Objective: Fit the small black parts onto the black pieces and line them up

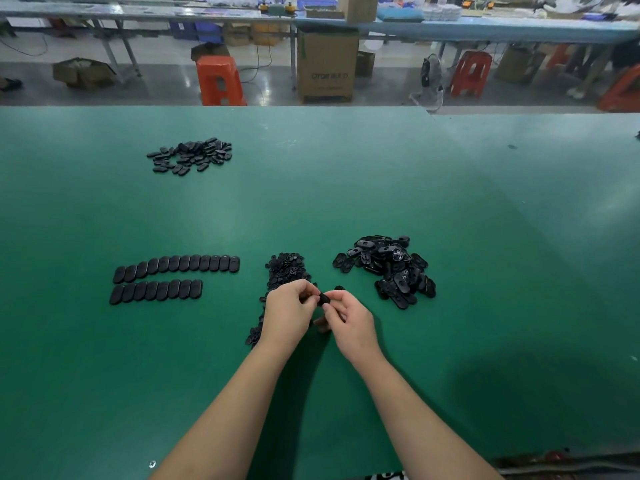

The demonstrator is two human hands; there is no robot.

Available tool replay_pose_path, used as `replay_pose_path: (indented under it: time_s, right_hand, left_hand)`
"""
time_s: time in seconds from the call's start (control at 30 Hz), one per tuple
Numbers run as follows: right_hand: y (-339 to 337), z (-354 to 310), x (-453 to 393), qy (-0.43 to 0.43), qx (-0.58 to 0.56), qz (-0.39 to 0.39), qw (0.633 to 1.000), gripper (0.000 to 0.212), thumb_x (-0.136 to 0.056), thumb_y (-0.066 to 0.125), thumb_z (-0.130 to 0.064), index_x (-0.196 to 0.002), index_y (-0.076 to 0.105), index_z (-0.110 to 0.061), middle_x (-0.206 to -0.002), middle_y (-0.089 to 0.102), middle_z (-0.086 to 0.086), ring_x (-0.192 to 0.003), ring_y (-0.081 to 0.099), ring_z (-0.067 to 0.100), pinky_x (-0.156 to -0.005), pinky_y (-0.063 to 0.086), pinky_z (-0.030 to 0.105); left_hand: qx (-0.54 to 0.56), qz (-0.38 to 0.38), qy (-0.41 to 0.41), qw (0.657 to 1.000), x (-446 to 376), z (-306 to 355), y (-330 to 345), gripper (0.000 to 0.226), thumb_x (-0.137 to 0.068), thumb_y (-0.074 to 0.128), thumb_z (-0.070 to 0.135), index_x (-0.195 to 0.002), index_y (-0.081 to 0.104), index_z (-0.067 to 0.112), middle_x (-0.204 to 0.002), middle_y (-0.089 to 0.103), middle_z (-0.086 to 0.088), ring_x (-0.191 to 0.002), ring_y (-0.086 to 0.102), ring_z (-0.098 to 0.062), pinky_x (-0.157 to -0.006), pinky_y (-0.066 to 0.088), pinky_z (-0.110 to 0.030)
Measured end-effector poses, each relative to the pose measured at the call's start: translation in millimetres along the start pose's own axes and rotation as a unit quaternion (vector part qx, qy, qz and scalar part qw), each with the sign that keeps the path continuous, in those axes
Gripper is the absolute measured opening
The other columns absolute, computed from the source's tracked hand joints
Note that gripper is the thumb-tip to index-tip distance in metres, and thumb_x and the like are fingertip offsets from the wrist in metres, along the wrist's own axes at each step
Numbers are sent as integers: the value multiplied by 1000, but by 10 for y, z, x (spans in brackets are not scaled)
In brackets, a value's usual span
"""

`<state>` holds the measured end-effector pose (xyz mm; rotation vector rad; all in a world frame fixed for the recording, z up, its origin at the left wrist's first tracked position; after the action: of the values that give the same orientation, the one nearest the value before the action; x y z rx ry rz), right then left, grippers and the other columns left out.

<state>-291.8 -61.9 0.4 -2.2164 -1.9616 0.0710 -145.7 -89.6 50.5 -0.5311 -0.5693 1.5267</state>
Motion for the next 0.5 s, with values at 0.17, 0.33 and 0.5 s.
replay_pose_path:
  time_s: [0.17, 0.33, 0.5]
  right_hand:
    - [-6, 18, 3, 6, 3, -2, 1000, 19, -98, 61, -8, -106, 66, -24, -106, 76, -1, -86, 75, 15, -86, 61, 42]
    - [-16, -13, 13, -2, -18, -4, 1000, 22, -98, 59, -3, -100, 65, -24, -90, 75, 3, -68, 70, 15, -68, 59, 30]
    - [-1, -4, 9, -4, -31, -10, 999, 24, -98, 55, -1, -100, 66, -22, -79, 73, -2, -65, 67, 14, -66, 59, 30]
  left_hand:
    - [-10, 2, -17, 1000, -31, -24, 4, 12, -86, 72, 14, -79, 70, 24, -72, 67, 13, -69, 61, -1, -60, 40, -11]
    - [-10, 11, -39, 999, -41, -94, -44, 18, -81, 80, 24, -94, 67, 22, -79, 67, 9, -78, 63, -12, -73, 51, -29]
    - [22, -37, -62, 997, -70, -173, 16, 13, -79, 82, 24, -82, 70, 29, -76, 71, 9, -70, 65, -9, -62, 49, -25]
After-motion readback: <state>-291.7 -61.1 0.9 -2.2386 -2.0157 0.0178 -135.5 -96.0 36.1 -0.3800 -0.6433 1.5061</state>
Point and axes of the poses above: each hand's wrist, its own x-axis away from the middle knuckle, its own y-axis out of the palm, z = x × y, the point moved 10 cm from there along -x, towards the middle knuckle
